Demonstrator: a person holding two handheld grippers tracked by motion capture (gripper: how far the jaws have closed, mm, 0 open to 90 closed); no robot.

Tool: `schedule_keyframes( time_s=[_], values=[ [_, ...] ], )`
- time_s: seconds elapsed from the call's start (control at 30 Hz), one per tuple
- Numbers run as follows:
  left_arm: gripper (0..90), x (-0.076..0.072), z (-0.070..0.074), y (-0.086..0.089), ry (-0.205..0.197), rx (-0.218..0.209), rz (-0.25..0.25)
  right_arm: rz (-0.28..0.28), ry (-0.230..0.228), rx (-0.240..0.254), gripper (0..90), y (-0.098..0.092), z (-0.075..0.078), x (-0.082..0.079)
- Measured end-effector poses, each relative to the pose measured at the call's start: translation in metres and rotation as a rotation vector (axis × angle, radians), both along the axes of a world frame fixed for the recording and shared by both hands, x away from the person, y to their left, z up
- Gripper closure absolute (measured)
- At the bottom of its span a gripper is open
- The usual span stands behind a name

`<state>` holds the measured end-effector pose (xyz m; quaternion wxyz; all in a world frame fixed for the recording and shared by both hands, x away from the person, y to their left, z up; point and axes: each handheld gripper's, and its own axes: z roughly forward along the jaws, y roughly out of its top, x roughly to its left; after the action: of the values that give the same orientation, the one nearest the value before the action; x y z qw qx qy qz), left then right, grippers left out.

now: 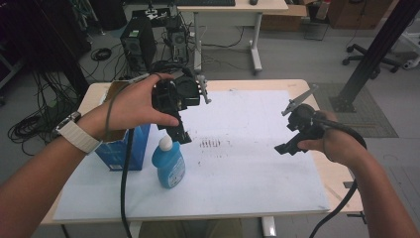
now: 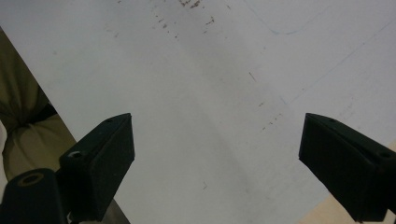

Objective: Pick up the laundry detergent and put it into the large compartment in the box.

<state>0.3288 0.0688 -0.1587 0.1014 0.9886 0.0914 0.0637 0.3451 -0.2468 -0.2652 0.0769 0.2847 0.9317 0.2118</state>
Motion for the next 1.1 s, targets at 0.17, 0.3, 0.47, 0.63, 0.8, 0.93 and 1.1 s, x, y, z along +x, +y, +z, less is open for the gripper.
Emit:
schedule_keyframes(
  time_s=[0.17,0.3,0.47,0.63,0.8,0.93,1.1],
  values=[
    [7.3,-0.001,0.003,0.001,-0.006,-0.014,0.044,-0.001,-0.002,0.003,10.7,0.000,0.000,0.000],
    [7.3,0.000,0.004,0.002,-0.010,-0.022,0.088,-0.001,0.002,0.001,10.7,0.000,-0.001,0.000],
    [7.4,0.002,0.008,0.005,0.001,-0.032,0.135,-0.001,0.002,0.001,10.7,-0.001,-0.001,0.000],
    [7.4,0.002,0.011,0.005,-0.007,-0.038,0.171,0.001,-0.001,0.003,10.7,-0.001,0.000,0.000],
    [7.4,0.004,0.014,0.007,-0.023,-0.046,0.224,0.004,-0.004,0.003,10.6,0.000,-0.001,0.000],
    [7.4,0.004,0.015,0.007,-0.024,-0.044,0.254,0.007,-0.002,0.002,10.6,0.000,-0.002,0.000],
    [7.4,0.006,0.018,0.009,-0.015,-0.051,0.306,0.008,-0.013,0.006,10.7,-0.001,0.000,0.000]
  ],
)
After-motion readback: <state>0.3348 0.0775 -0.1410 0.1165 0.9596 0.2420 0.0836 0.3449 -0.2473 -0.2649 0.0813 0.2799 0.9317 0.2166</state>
